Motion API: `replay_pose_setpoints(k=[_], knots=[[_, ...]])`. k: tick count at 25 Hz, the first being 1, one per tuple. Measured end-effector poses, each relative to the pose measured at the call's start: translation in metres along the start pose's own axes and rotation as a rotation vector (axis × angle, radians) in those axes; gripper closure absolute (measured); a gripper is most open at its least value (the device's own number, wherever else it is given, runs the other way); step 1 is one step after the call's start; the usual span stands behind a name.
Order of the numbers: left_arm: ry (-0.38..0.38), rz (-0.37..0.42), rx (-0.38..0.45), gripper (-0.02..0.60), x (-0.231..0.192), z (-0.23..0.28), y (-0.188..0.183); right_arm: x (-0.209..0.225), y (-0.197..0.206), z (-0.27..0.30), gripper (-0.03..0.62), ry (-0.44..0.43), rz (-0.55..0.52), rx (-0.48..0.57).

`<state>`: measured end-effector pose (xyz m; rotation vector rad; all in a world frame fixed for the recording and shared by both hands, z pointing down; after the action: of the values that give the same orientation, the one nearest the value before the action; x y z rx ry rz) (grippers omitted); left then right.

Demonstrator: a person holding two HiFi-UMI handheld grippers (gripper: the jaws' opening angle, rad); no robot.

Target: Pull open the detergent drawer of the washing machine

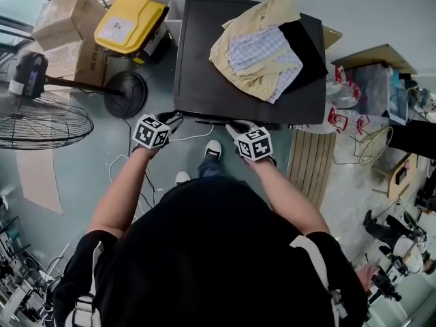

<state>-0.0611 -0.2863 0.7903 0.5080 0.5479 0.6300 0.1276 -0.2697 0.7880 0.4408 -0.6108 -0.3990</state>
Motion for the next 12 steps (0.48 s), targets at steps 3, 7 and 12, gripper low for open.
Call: replay_pose_setpoints(k=[3,7,12], knots=[[-0.004,0.009,-0.005,0.454,0.0000,-0.0001,-0.0001,0.0008,0.0005,-0.0003,0.540,-0.013,0.002,0.000],[-0.003,0.020,-0.013,0.460,0.0002,-0.0006,-0.0012,0.0016,-0.0004,-0.0016,0.550,-0.038,-0.008,0.005],[-0.007,0.024,-0.023,0.465,0.0022,-0.0016,0.0000,0.0012,0.0012,-0.0038,0.559,-0.050,-0.002,0.005]])
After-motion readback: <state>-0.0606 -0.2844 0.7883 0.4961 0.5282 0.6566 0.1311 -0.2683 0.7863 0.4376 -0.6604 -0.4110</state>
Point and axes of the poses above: the fingertips, and each gripper's own axes: z forward along the fingers, x to its right, y out of its underside, the point moved 1 cm from there along -z, backward along the fingers, and after that the axes turned 6 degrees about z, right-handed, at the moved point
